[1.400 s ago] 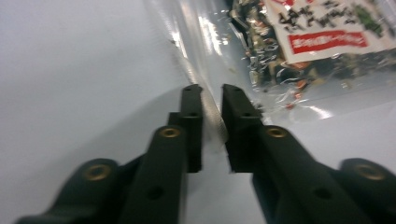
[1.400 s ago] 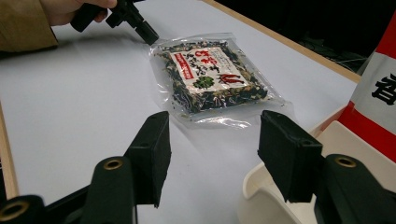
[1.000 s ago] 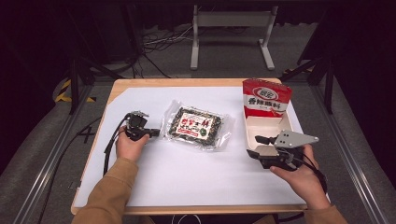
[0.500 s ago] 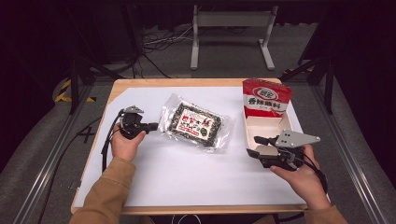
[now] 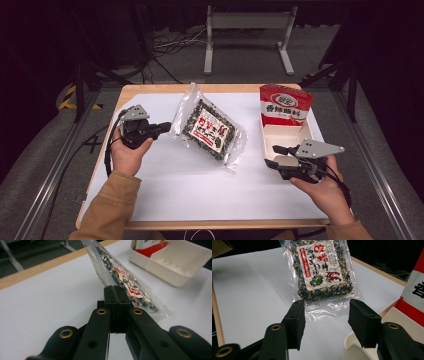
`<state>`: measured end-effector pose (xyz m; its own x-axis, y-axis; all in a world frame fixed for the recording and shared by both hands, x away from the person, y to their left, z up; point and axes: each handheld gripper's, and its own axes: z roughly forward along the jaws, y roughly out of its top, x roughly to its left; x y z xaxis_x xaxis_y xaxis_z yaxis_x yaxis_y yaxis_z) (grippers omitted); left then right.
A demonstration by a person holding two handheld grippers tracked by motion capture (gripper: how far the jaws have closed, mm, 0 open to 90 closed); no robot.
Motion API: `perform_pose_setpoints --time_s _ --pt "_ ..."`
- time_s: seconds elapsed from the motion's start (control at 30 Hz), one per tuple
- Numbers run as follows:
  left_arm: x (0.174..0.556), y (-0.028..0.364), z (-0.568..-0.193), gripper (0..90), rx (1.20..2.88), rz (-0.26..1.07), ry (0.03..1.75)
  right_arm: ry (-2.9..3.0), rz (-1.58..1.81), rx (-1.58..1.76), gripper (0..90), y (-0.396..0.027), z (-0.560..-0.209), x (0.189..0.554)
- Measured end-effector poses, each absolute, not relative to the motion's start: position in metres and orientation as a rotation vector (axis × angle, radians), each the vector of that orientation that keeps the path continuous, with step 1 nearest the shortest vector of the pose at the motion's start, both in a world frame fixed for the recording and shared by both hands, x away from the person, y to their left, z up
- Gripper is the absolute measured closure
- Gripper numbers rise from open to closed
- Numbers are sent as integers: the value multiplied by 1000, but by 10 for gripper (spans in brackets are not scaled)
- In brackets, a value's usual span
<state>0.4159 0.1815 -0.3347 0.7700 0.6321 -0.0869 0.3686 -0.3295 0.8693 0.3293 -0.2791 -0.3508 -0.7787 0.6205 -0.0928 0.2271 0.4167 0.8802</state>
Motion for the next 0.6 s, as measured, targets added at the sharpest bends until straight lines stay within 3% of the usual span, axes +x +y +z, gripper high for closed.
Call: perform_pose_setpoints --time_s 0.6 --pt "354 180 -269 900 1801 467 483 2256 1350 666 478 -277 -346 326"
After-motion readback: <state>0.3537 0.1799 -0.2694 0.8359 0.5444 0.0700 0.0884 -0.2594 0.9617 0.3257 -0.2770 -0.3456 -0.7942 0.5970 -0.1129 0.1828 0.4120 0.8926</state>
